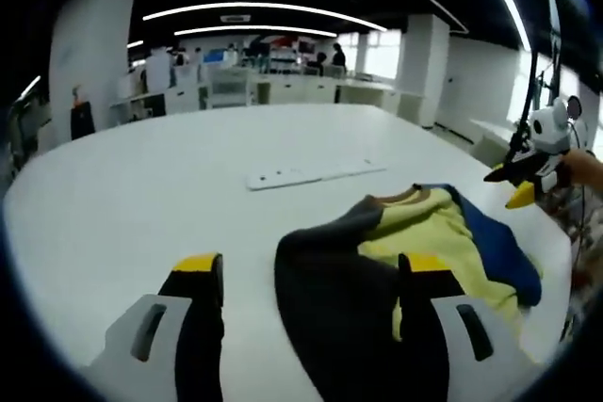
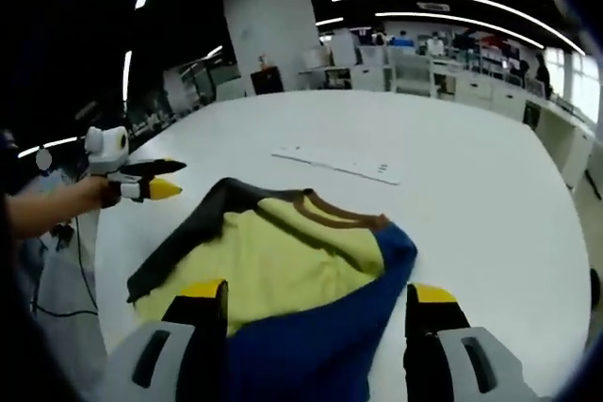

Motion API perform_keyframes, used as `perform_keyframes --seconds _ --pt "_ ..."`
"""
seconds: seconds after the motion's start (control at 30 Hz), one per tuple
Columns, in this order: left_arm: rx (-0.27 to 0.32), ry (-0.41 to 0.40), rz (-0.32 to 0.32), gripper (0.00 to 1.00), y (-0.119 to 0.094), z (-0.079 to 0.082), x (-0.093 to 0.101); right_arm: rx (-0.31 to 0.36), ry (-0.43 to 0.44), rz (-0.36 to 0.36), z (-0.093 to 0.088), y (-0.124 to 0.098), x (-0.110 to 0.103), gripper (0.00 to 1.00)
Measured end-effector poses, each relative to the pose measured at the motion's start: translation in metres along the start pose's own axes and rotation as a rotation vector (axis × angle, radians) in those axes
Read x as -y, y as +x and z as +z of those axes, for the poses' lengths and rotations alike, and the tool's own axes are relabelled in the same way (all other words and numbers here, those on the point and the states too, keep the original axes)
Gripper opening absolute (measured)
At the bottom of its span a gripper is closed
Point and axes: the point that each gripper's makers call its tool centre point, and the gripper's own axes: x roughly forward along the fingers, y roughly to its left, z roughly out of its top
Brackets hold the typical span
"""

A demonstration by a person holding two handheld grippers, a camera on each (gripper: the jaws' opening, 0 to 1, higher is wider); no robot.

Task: Fold the garment on the visible template until the final outline fits inside the template.

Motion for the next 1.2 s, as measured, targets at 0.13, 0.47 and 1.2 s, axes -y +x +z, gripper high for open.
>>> perform_keyframes --seconds 0.13,0.47,1.2 --pt "0.004 0.013 -0.017 0.76 -0.015 -0.002 0.009 0.000 -0.025 0.030 -0.004 -0.012 -0.017 0.75" --pt "0.005 0.031 -0.081 0.80 -0.049 -0.015 0.041 -0.041 -0.123 0.110 -0.029 -0.036 -0.063 0.73" --pt "-0.015 -0.003 -0.141 0.74 -0.107 -0.066 0.089 -0.129 -0.240 0.289 -0.104 -0.058 -0.133 0.51"
